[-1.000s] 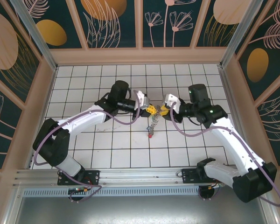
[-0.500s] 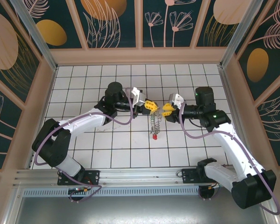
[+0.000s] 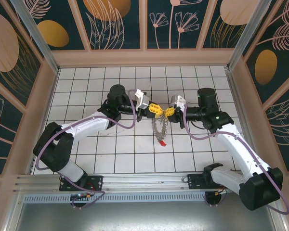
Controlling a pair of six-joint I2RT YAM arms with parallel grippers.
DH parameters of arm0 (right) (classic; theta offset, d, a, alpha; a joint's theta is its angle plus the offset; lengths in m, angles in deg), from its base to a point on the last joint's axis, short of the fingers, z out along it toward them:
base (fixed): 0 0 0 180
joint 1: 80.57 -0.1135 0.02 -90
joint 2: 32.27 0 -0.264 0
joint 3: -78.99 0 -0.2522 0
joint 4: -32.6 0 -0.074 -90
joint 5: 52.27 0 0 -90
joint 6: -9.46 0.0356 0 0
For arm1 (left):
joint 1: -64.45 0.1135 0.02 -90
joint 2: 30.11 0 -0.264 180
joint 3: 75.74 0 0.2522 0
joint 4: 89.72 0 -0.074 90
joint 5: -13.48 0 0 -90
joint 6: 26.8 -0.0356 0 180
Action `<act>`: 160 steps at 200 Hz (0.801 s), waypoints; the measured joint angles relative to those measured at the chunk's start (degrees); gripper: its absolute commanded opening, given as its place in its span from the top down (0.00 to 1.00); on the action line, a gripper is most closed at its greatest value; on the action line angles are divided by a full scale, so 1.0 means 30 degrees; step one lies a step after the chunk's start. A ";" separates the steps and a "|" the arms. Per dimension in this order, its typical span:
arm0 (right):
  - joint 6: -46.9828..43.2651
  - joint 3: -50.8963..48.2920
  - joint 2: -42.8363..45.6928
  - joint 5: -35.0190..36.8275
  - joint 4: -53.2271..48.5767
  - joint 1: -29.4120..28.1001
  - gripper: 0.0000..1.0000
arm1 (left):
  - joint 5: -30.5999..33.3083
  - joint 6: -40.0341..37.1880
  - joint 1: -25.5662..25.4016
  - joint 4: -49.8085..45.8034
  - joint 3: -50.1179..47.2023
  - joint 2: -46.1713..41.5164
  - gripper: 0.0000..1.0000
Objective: Put the keys on the keyring
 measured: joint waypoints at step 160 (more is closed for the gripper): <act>-0.0240 -0.0146 0.1588 0.0488 -0.0466 0.0823 0.68 | 0.0444 0.1537 -0.0291 0.2739 -0.0823 0.0255 1.00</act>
